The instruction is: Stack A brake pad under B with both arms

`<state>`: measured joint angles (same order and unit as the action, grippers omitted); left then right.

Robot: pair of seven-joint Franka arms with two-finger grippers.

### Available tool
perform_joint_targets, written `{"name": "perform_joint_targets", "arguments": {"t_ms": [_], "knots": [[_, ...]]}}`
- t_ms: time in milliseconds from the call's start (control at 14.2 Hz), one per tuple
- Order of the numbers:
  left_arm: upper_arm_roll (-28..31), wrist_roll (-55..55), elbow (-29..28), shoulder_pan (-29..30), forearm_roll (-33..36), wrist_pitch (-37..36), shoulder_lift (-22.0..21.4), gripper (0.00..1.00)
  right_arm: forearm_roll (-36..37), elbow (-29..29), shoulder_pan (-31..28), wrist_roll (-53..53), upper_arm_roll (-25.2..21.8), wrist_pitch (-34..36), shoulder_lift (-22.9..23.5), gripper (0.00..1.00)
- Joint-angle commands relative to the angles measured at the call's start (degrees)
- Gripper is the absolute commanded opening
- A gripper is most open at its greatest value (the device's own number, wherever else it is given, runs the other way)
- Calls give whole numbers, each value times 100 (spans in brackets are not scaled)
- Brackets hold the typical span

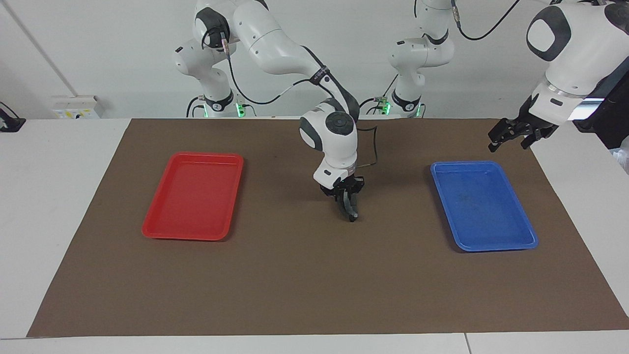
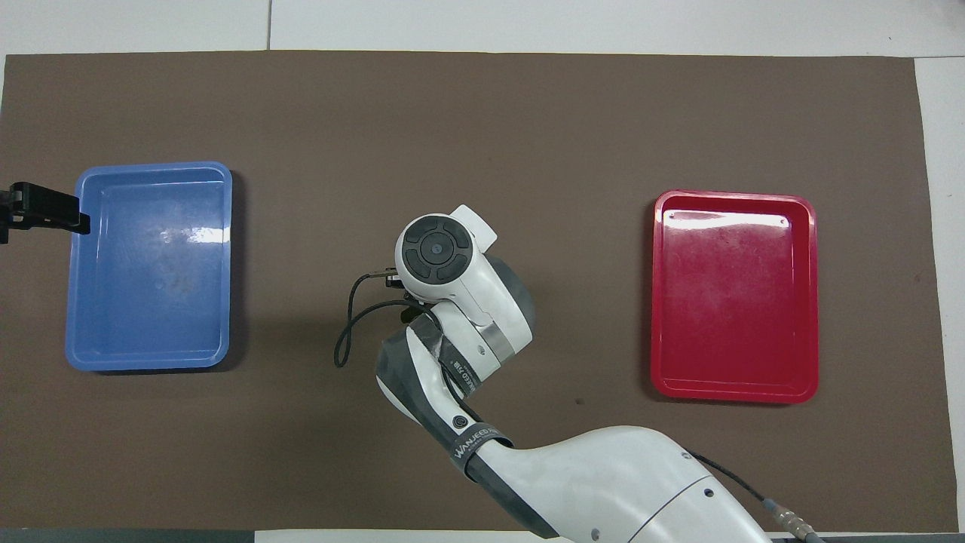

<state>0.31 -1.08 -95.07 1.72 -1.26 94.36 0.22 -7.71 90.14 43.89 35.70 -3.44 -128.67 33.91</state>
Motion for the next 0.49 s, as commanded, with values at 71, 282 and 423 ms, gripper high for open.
{"name": "perform_joint_targets", "arguments": {"t_ms": [71,282,423], "knots": [[4,-24,-117,-40,-15,-41,-137,100,-108,468,-56,-248,46,-376,-262,5],[-5,20,-47,-40,-15,3,-119,100,-108,645,-39,-248,46,-536,-324,6],[-40,117,-46,-40,99,-41,-136,100,-117,645,-48,-248,46,-545,-324,12]]}}
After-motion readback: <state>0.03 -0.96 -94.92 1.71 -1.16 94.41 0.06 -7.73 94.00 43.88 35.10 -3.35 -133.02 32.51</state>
